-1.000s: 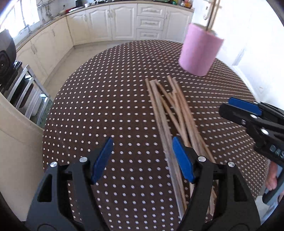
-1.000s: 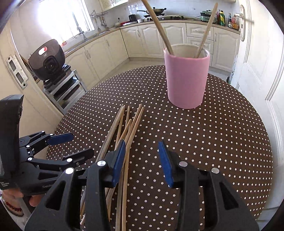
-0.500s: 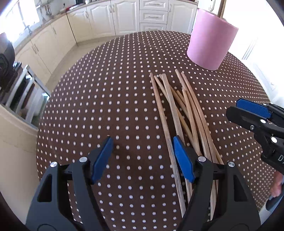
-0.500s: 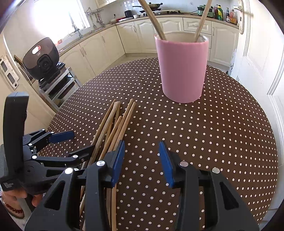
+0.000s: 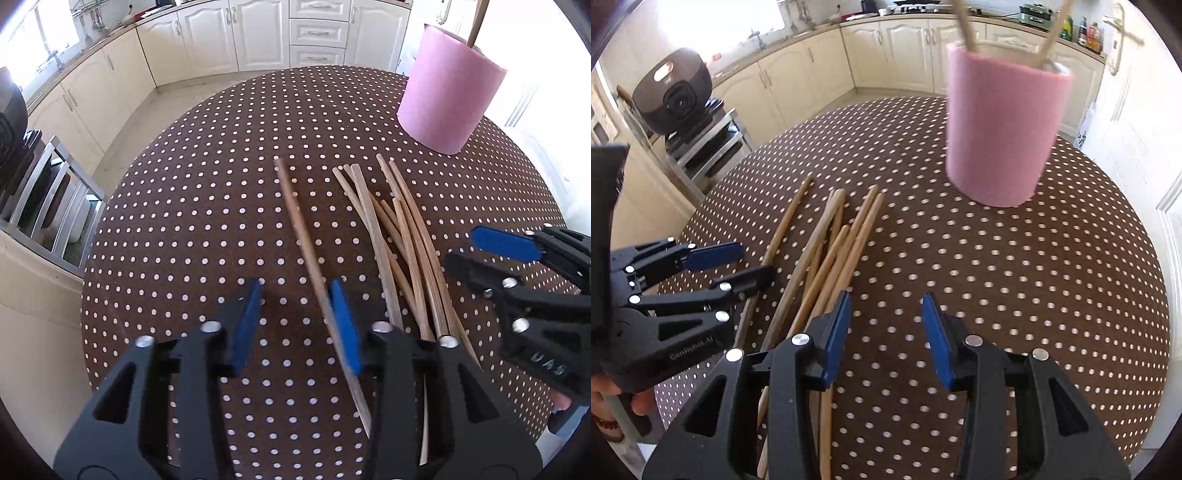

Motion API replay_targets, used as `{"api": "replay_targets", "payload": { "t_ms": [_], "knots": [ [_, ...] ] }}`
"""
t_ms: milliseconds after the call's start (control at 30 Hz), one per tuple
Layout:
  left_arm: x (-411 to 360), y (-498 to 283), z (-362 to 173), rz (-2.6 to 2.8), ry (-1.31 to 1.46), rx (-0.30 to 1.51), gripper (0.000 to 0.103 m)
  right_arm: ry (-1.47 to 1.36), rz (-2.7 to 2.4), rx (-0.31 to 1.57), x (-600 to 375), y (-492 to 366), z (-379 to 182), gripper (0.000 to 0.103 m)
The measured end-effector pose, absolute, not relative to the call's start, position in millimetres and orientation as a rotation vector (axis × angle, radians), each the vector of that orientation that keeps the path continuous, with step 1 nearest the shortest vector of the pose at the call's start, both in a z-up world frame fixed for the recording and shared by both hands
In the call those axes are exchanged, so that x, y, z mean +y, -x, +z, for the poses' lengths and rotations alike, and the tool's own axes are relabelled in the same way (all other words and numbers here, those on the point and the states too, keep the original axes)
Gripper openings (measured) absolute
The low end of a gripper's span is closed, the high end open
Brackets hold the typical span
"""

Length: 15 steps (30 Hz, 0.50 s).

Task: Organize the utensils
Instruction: 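Move both tools back over the chopstick pile, then close the right tool on a chopstick while the left tool grasps another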

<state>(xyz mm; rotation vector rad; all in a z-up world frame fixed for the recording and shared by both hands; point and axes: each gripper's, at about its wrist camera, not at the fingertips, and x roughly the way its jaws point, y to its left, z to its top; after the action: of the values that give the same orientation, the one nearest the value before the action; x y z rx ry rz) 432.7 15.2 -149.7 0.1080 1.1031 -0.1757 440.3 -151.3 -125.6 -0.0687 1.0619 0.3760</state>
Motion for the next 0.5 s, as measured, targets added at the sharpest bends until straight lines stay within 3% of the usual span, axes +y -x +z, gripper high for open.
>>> {"api": "replay_targets", "payload": {
  "t_ms": [500],
  "knots": [
    [23.5, -428.2, -152.4, -0.182, -0.103, 1.114, 0.033, 0.115, 0.355, 1.069, -134.5, -450.3, -128.0, 0.038]
  ]
}}
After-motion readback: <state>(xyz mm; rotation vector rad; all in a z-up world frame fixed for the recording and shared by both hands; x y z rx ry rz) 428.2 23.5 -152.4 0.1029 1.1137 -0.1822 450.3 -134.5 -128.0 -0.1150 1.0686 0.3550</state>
